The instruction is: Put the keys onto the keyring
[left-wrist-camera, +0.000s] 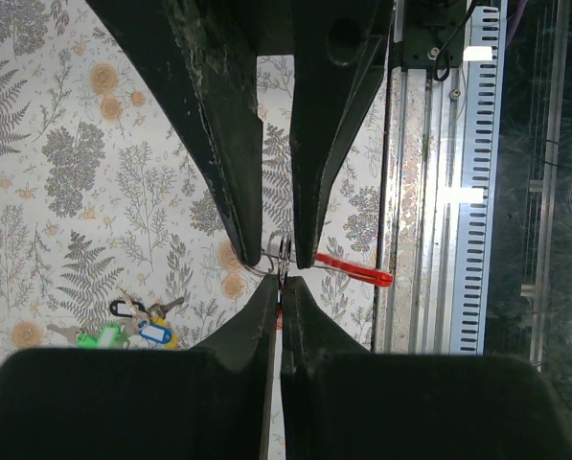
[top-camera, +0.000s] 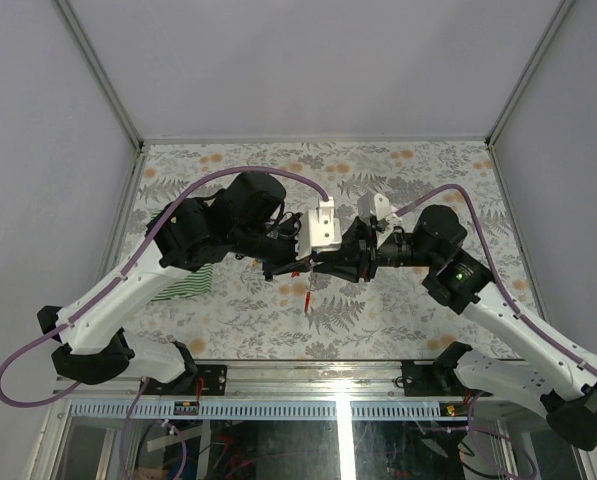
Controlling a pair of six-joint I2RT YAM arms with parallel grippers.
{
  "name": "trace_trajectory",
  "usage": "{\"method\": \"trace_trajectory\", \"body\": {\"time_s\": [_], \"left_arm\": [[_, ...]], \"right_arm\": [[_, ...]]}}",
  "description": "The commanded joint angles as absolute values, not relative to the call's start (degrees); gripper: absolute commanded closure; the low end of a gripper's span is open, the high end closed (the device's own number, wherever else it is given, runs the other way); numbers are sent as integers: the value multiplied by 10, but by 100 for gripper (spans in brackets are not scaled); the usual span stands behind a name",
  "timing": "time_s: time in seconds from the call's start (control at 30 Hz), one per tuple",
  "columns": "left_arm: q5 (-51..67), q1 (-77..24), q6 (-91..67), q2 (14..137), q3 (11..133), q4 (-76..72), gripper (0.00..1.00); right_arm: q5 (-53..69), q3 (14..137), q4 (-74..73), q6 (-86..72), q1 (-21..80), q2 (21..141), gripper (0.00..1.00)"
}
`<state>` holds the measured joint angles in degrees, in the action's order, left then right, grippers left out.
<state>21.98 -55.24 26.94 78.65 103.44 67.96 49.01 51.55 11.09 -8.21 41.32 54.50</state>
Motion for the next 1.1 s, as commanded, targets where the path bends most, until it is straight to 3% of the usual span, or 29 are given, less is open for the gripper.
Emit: {"method": "trace_trajectory", "body": {"time_s": [0.0,0.1,0.27,0.43,0.57,0.8,1.07], "left_arm": [[215,-556,274,786,1047,671,100],[218,-557,275,786,1047,668,100],[218,-558,274,784,1048,664,100],[220,-558,274,782,1044,659,100],[229,-558,275,770,1033,649,96],[269,-558,269,683,940,520,78],[299,-558,233,567,797,320,74]], "right_arm": [[497,521,145,-88,422,551,72],[497,524,145,-88,426,554,79],[494,524,141,-86,430,556,81],[485,525,134,-78,432,551,100],[462,522,135,-70,432,531,100],[469,547,119,-58,432,497,100],[496,571,121,-64,432,483,100]]}}
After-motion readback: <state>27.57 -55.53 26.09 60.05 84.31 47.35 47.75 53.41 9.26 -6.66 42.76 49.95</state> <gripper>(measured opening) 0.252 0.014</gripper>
